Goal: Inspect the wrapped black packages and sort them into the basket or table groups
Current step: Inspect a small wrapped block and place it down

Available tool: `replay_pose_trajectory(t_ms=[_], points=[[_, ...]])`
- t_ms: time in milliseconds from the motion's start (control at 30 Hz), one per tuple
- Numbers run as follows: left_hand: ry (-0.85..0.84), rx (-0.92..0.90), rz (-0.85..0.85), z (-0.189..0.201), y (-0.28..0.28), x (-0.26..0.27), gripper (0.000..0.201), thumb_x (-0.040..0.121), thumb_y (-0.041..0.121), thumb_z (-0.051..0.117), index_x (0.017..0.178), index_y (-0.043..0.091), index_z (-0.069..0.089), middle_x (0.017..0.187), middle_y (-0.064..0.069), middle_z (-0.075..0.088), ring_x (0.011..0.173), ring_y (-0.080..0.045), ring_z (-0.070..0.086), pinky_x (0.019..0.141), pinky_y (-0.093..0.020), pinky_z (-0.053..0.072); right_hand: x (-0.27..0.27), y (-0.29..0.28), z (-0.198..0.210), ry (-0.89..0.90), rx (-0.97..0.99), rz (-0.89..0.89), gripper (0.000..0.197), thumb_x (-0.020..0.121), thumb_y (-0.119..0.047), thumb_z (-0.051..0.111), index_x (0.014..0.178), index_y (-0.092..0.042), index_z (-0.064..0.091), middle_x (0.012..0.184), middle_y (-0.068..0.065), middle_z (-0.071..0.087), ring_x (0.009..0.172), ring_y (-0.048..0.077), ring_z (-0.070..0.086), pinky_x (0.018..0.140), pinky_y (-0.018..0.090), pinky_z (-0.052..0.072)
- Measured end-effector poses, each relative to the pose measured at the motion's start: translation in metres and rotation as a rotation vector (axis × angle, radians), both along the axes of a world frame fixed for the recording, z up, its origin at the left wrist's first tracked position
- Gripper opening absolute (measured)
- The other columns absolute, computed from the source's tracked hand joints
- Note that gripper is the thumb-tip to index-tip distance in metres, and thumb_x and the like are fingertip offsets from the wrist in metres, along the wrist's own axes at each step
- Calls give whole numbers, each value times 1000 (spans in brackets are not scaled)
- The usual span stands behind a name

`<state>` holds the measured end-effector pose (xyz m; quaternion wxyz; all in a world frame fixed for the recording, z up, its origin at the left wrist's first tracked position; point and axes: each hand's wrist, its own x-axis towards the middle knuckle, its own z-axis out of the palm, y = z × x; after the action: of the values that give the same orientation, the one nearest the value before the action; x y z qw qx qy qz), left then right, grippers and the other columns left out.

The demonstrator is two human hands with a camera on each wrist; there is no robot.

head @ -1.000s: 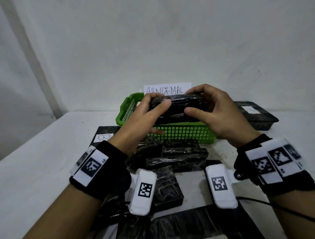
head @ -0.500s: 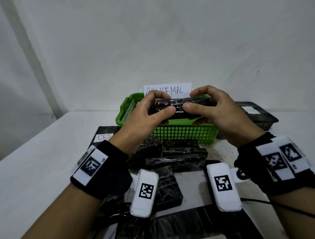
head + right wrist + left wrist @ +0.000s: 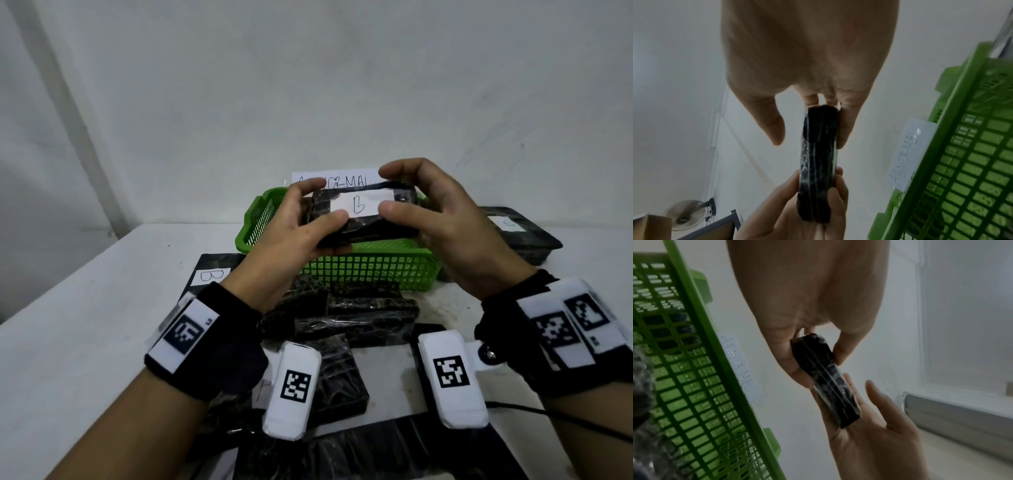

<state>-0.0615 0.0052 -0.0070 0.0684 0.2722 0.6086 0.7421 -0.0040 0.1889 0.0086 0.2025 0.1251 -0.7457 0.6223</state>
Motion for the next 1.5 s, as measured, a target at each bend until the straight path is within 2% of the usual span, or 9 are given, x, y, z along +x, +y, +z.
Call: replay_pose_trajectory(t_ms=[300,467,600,767,900,1100,1167,1267,1500], points=[[140,-78,9,-3,0,1,24,93,5,64,106,19,50,84,8,70,79,-14,68,71,-37,61,-1,1,-2,-29,103,-77,37,78,-9,81,107,-25,63,114,3,71,105,23,70,94,48,58],[137,-80,34,-2,-3,1,19,94,13,66,106,20,54,95,6,70,86,-14,67,79,-42,60,-2,0,-3,19,78,-46,37,75,-10,80,102,-25,60,118,6,71,106,24,70,90,42,58],[-288,99,-145,8,-8,3,51,99,44,45,127,3,58,127,-20,64,99,-28,68,68,-38,61,1,7,1,45,67,58,37,89,2,69,121,-16,58,127,3,67,116,15,65,89,26,56],[-496,167,-352,10,-12,7,53,95,38,43,133,5,57,119,-23,66,85,-38,69,62,-30,62,-1,8,-2,-27,-16,49,40,86,-14,75,122,-18,59,129,4,64,103,7,70,79,23,57],[-407,159,-306,10,-12,6,57,92,34,57,141,4,52,149,-25,45,121,-38,56,87,-41,60,-1,7,-1,-22,72,-122,44,83,-31,76,122,-23,59,120,-6,68,96,5,71,82,33,60],[-272,-11,-231,15,-5,16,49,82,47,61,115,11,70,120,-15,68,97,-22,71,85,-35,61,-1,7,-5,-165,260,103,97,56,-58,84,142,-43,43,141,-11,56,126,6,59,106,33,46],[-240,-56,-186,15,-5,16,71,82,55,60,124,-2,60,125,-23,64,100,-24,70,83,-35,59,-2,5,-7,-138,185,109,93,61,-42,85,144,-38,43,136,-10,59,116,3,64,95,23,51],[-225,-81,-178,18,-5,18,45,92,48,58,111,8,63,119,-20,60,95,-23,69,82,-35,59,-4,1,-11,-91,93,92,89,61,-33,84,140,-31,45,131,1,63,107,7,70,82,18,54],[-243,-264,-185,18,-9,15,66,93,54,50,130,0,57,90,-6,70,75,-25,70,68,-34,61,-4,-7,-20,-33,85,85,78,60,-39,81,129,-29,45,129,-2,68,118,14,66,101,36,50]])
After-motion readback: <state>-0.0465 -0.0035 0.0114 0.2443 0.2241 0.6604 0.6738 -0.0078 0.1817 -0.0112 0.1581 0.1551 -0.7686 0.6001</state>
